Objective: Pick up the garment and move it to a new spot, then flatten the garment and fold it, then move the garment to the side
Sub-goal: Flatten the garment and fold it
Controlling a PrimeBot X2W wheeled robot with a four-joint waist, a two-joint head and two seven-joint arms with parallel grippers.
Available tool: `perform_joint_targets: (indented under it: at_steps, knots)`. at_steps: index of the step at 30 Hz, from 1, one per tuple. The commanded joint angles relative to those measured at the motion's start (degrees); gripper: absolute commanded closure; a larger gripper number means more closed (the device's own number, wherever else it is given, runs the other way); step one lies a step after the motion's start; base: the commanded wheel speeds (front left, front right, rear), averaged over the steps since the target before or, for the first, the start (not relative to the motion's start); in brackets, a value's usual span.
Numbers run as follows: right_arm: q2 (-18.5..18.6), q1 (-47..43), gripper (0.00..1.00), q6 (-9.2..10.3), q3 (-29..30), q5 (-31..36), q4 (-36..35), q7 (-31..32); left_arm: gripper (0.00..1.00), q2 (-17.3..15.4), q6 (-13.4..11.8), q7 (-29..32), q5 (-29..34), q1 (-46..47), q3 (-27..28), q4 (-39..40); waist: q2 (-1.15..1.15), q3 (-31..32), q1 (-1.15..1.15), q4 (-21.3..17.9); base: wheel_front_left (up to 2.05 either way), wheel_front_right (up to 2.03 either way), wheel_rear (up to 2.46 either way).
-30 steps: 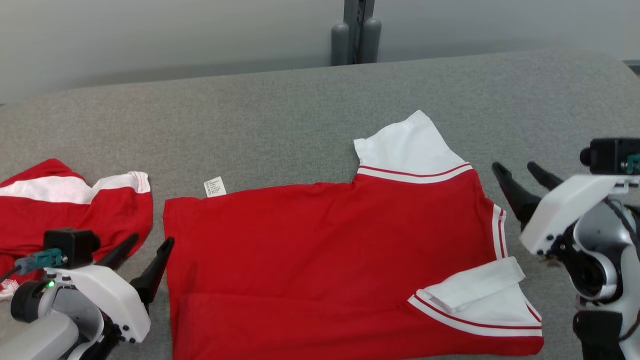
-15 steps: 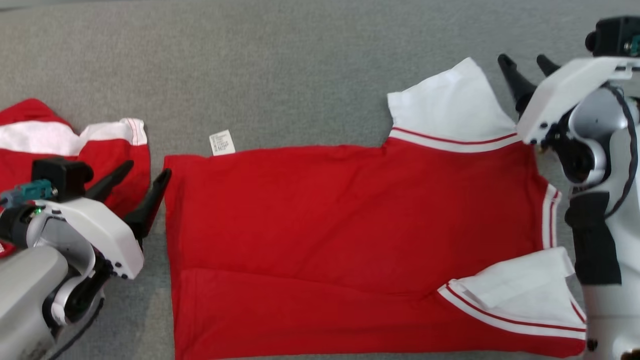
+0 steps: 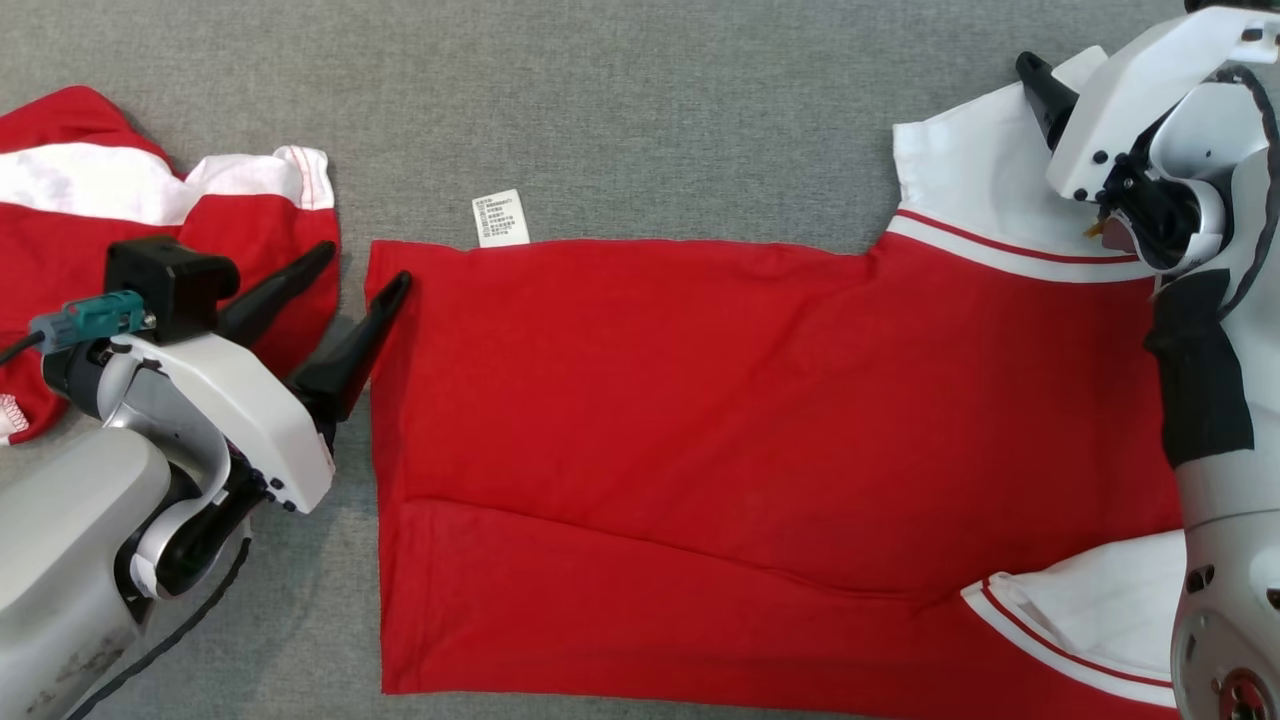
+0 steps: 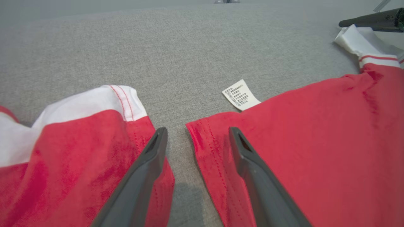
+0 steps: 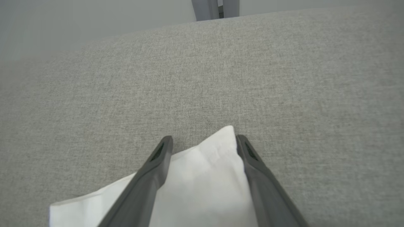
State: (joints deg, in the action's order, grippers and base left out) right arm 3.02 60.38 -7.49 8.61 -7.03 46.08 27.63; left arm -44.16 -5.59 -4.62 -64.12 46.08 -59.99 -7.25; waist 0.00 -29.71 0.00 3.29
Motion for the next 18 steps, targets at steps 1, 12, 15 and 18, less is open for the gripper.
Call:
perform_joint_targets:
  at_steps: [1, 12, 15, 18]
  knots:
    - [0.1, 0.9, 0.0, -0.01, 0.4, 0.2, 1.4, -0.1, 0.0, 0.1, 0.6, 0.5, 0.1, 0.6, -0.3, 0.3, 0.0, -0.2, 0.0, 0.4, 0.0, 0.0, 0.0]
    - [-0.1, 3.2, 0.57, -0.01, 0.0, 0.8, 6.6, -0.7, 0.0, 1.3, 0.8, 2.0, -0.5, 1.0, -1.2, -1.0, 0.0, 0.3, 0.0, -0.2, 0.0, 0.0, 0.0]
    - [-0.1, 3.5, 0.8, -0.01, -0.9, 0.1, 7.5, -1.0, 0.0, 2.1, 1.2, 3.0, -0.5, 1.9, -1.5, -3.2, 0.0, 0.3, 0.0, -0.8, 0.0, 0.0, 0.0]
    - [0.0, 3.8, 0.92, -0.01, -2.0, -0.9, 8.3, -1.3, 0.0, 3.1, 2.0, 4.1, -0.4, 2.9, -1.9, -6.0, 0.0, 0.3, 0.0, -1.2, 0.0, 0.0, 0.0]
